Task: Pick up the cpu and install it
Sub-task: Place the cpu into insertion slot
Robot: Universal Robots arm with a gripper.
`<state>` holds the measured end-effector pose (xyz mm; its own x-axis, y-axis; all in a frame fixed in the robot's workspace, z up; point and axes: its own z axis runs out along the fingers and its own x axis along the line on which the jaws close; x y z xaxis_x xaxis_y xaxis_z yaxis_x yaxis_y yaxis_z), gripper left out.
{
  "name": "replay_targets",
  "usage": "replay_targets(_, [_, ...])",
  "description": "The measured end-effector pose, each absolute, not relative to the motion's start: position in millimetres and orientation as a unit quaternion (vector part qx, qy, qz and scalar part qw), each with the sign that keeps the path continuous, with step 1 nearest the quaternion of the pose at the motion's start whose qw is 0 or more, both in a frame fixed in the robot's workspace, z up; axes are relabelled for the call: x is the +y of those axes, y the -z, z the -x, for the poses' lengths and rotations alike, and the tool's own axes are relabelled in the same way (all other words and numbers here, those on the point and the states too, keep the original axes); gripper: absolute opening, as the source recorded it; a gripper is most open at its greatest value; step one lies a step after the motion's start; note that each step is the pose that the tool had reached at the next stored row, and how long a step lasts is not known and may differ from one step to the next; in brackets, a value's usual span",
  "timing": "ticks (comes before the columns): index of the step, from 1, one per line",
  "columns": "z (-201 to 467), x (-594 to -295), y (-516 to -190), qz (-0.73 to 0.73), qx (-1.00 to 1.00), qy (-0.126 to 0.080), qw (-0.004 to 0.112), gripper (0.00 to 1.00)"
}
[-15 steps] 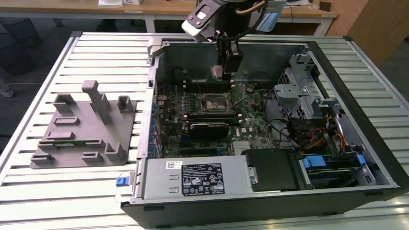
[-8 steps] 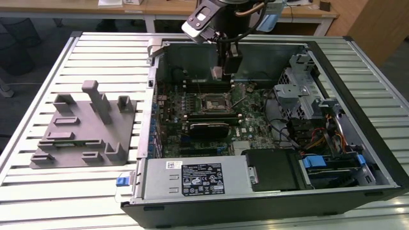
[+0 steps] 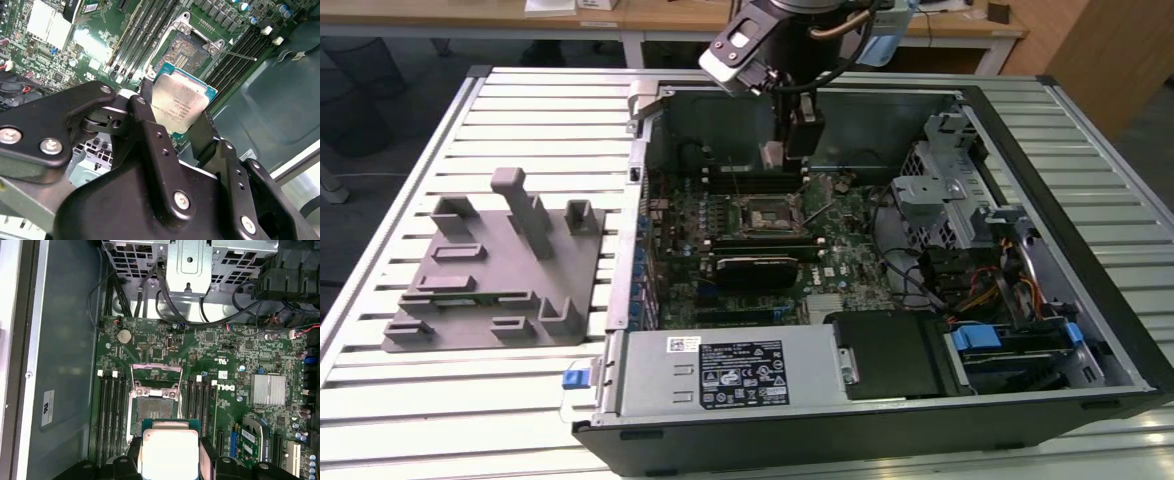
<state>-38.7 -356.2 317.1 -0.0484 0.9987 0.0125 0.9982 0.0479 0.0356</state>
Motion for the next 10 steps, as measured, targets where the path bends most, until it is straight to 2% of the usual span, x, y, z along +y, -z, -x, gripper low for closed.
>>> replay_targets(10, [38.7, -356.0, -315.0, -0.691, 0.723, -0.017, 0.008, 0.54])
